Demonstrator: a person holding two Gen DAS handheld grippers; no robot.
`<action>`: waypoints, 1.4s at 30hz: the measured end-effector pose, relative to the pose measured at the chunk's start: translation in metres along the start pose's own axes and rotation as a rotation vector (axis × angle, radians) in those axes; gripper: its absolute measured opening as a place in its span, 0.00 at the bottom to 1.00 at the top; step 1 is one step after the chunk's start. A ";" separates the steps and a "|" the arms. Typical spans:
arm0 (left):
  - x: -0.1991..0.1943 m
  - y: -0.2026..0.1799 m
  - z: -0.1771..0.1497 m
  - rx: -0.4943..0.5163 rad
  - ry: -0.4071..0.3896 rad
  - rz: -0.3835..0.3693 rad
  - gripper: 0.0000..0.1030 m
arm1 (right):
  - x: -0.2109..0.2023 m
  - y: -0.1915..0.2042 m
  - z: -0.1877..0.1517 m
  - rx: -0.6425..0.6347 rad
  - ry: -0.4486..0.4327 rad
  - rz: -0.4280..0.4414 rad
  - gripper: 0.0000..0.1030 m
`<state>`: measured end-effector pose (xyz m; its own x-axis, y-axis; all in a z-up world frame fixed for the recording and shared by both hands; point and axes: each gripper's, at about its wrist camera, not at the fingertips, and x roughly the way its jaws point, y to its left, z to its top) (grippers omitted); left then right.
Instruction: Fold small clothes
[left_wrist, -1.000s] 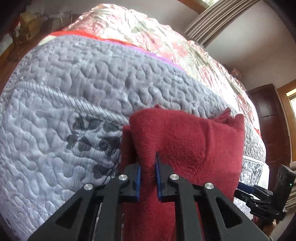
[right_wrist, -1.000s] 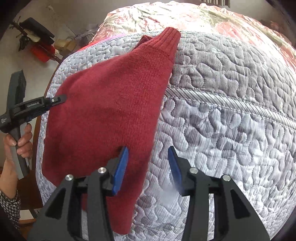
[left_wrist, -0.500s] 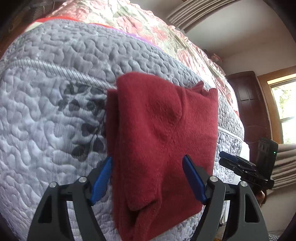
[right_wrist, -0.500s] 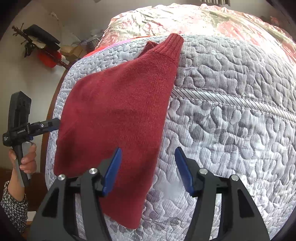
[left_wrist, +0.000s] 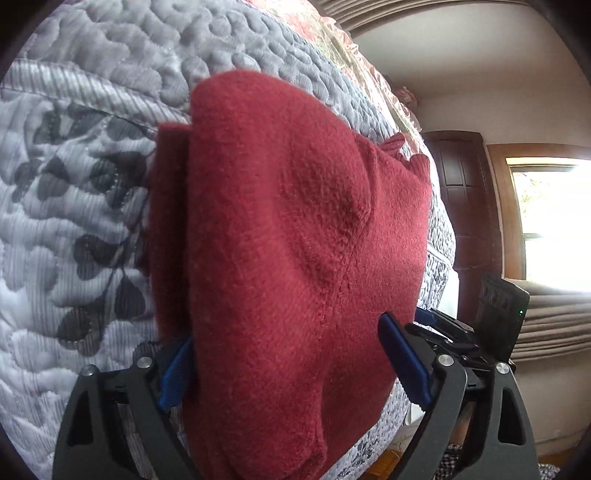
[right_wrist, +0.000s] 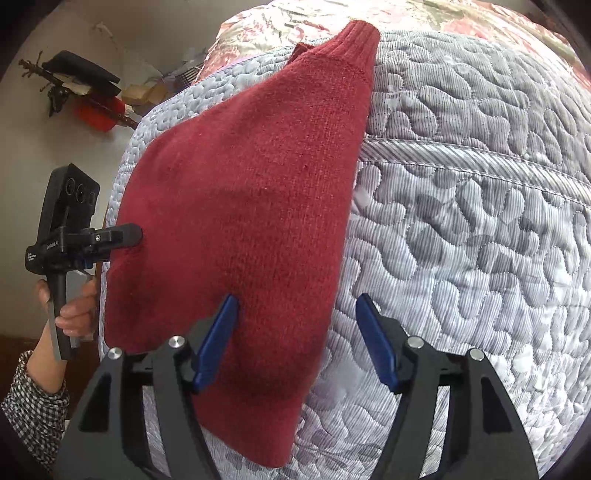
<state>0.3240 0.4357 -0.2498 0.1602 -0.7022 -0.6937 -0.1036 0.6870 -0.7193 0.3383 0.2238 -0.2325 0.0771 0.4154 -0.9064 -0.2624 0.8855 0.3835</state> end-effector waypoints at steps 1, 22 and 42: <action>0.002 -0.001 0.000 -0.004 0.002 -0.020 0.88 | 0.003 0.000 0.001 0.001 0.003 0.006 0.66; 0.002 -0.052 -0.041 0.085 -0.077 -0.116 0.25 | -0.036 0.012 -0.017 0.003 -0.073 0.259 0.34; 0.118 -0.160 -0.095 0.245 -0.015 0.211 0.66 | -0.087 -0.110 -0.120 0.130 -0.054 0.199 0.35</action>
<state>0.2661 0.2252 -0.2205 0.1748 -0.5383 -0.8244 0.1027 0.8427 -0.5285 0.2450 0.0655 -0.2176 0.0883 0.5914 -0.8016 -0.1519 0.8033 0.5759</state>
